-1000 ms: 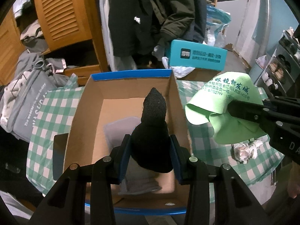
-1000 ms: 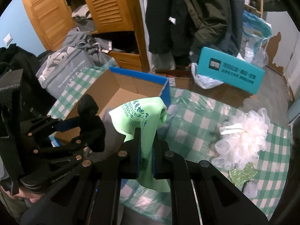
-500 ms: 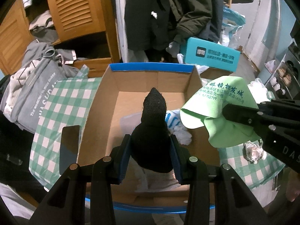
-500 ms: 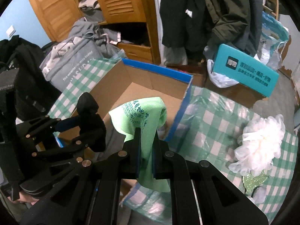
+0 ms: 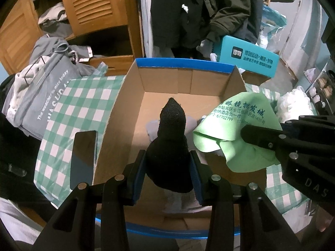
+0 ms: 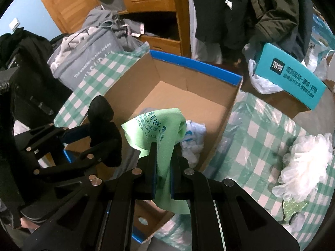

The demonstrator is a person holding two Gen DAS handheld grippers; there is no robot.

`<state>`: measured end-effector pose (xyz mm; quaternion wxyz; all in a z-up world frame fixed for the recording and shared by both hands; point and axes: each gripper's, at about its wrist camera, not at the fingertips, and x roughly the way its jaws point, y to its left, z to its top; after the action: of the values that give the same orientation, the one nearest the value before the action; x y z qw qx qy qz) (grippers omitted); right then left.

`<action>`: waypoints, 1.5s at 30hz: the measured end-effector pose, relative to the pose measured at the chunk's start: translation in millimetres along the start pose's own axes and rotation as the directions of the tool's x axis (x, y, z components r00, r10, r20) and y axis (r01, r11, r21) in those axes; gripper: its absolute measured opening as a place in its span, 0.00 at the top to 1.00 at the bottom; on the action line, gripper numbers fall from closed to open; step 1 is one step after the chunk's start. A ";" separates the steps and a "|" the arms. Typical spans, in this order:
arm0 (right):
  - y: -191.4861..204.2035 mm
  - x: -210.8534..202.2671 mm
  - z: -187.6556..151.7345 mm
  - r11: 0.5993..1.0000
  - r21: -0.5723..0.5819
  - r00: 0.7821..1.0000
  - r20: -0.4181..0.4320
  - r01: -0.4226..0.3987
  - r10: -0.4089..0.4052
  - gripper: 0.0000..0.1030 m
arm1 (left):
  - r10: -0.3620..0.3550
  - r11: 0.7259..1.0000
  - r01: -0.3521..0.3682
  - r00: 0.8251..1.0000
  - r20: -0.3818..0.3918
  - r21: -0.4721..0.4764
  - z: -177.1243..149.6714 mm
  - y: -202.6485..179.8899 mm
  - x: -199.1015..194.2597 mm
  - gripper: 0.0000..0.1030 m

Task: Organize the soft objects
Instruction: 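Lower the green cloth and black sock into the box and open both grippers, then withdraw both tools from the box and move back over the table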

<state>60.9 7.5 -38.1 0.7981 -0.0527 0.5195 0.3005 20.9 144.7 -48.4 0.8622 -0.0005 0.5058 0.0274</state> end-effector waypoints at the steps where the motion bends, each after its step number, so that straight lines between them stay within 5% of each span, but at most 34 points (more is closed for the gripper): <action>1: 0.3 1.9 0.0 1.000 0.000 1.000 -0.008 -0.009 0.009 0.91 | 0.001 1.000 -0.001 1.000 -0.002 -0.002 -0.1 0.5 0.2 0.60; 4: 0.3 4.0 -0.3 1.000 0.004 1.000 -0.019 -0.006 0.006 0.85 | 0.002 1.000 -0.002 1.000 0.000 -0.012 0.1 2.0 -0.5 0.60; 8: -1.1 1.6 -1.6 1.000 0.013 1.000 -0.009 0.007 -0.007 0.55 | 0.025 1.000 -0.025 1.000 0.003 -0.013 0.6 1.5 -1.4 0.44; 11: -5.5 -4.7 -2.6 0.999 0.027 0.999 0.011 0.034 -0.034 0.44 | 0.027 1.000 -0.027 1.000 0.011 -0.006 1.2 -0.3 -3.5 0.35; 45: -101.9 -67.8 -57.8 0.964 0.234 0.988 0.050 0.130 -0.145 0.37 | -0.003 0.985 -0.004 0.999 0.040 0.175 6.1 -87.0 -23.6 0.22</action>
<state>50.3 -127.2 -29.3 0.8348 0.0141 0.5188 0.1838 19.0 56.9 -27.2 0.8689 0.0760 0.4888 -0.0168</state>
